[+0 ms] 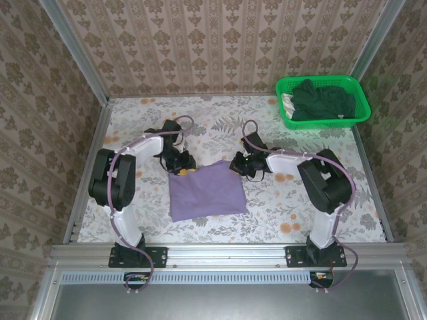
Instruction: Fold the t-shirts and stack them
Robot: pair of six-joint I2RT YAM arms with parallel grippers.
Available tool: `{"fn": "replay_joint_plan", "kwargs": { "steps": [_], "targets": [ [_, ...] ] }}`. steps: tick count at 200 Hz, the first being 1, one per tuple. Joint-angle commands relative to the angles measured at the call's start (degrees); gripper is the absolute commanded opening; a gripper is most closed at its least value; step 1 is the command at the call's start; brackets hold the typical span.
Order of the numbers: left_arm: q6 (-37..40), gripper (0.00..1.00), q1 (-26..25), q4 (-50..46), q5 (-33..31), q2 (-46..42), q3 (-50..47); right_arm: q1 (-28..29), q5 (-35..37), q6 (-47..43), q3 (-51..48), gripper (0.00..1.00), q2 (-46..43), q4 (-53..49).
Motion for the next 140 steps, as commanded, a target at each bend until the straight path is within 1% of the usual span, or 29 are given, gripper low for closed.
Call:
{"fn": "replay_joint_plan", "kwargs": {
  "steps": [1, 21, 46, 52, 63, 70, 82, 92, 107, 123, 135, 140],
  "targets": [
    [3.62, 0.35, 2.81, -0.53, -1.58, 1.84, 1.69, -1.53, -0.54, -0.49, 4.95, 0.11, 4.18, -5.47],
    [3.27, 0.35, 4.87, 0.9, -0.4, 4.16, 0.68, -2.93, -0.2, 2.5, 4.8, 0.11, 5.72, -5.68],
    [2.49, 0.36, 6.87, 1.66, 0.19, 6.19, -0.14, -3.84, -1.01, 3.33, 4.63, 0.12, 5.94, -6.23],
    [2.09, 0.36, 7.42, 1.41, 0.18, 6.28, 0.05, -3.95, -1.2, 3.32, 4.53, 0.13, 5.57, -6.15],
    [1.25, 0.37, 8.47, 1.2, 0.8, 5.91, 0.63, -4.16, -1.24, 3.12, 4.34, 0.18, 4.73, -6.21],
    [0.83, 0.4, 8.8, 0.86, 1.09, 5.24, 1.18, -4.27, -1.64, 2.97, 3.99, 0.22, 3.79, -5.56],
    [0.59, 0.45, 8.92, -0.22, 1.14, 3.1, 2.7, -4.36, -2.13, 3.12, 3.09, 0.28, 1.2, -4.22],
    [0.26, 0.52, 8.84, -1.2, 1.05, 0.76, 3.84, -4.29, -2.58, 3.34, 1.77, 0.35, -1.74, -3.06],
    [-0.24, 0.6, 8.39, -2.7, 0.76, -3.81, 4.78, -3.81, -3.17, 3.76, -1.18, 0.4, -7.26, -1.17],
    [-0.6, 0.61, 6.66, -3.58, 1.18, -9.25, 4.14, -2.59, -3.85, 3.89, -5.08, 0.41, -13.43, -1.09],
    [-0.57, 0.6, 4.45, -3.99, 3.81, -12.46, 2.7, -1.09, -4.52, 4.98, -8.43, 0.39, -17.67, -0.68],
    [-0.54, 0.59, 3.19, -4.07, 5.93, -13.41, 1.87, -0.13, -4.75, 5.62, -10.02, 0.38, -19.27, -0.27]
  ]
}}
